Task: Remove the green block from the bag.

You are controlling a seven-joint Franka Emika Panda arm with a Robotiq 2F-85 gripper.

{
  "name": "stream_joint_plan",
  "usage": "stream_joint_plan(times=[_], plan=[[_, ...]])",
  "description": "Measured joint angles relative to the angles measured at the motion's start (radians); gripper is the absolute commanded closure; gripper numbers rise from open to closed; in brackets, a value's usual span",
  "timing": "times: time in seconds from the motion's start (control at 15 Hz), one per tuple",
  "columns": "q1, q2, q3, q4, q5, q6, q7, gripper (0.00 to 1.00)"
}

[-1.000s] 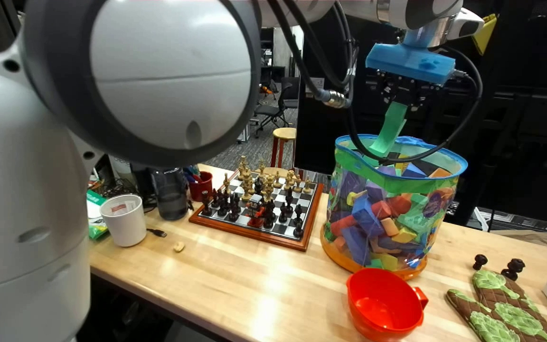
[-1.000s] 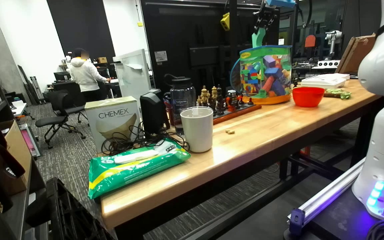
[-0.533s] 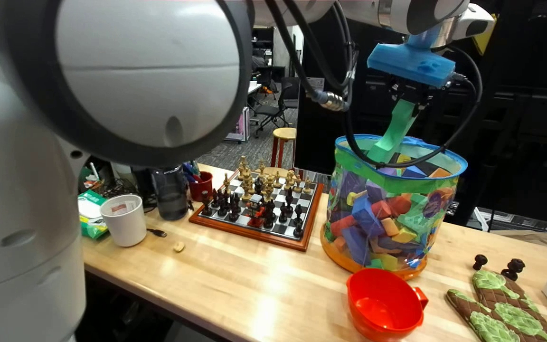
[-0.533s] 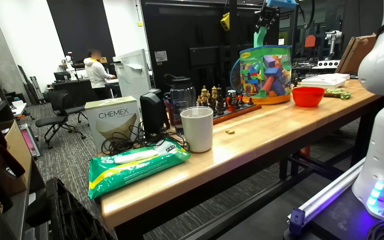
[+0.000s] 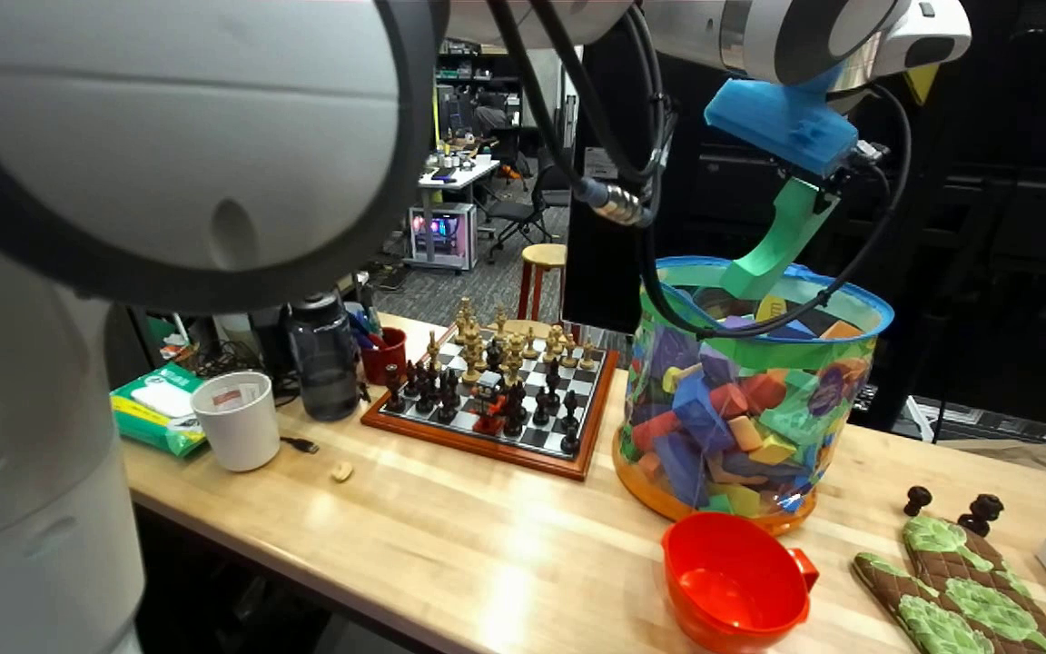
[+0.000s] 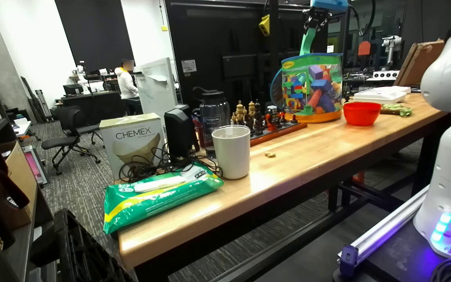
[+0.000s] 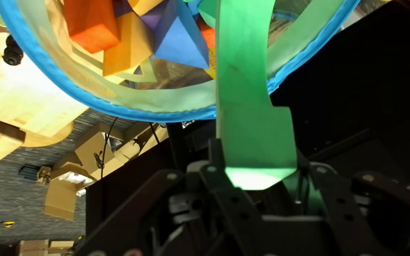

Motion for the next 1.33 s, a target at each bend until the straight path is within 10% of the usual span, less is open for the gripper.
stream_joint_plan(times=[0.8,1.33], plan=[[0.008,-0.106,-0.03,-0.101,-0.129,0.165,0.428,0.81],[-0.002,-0.116,-0.079,-0.157,-0.402,0.248,0.966,0.81]])
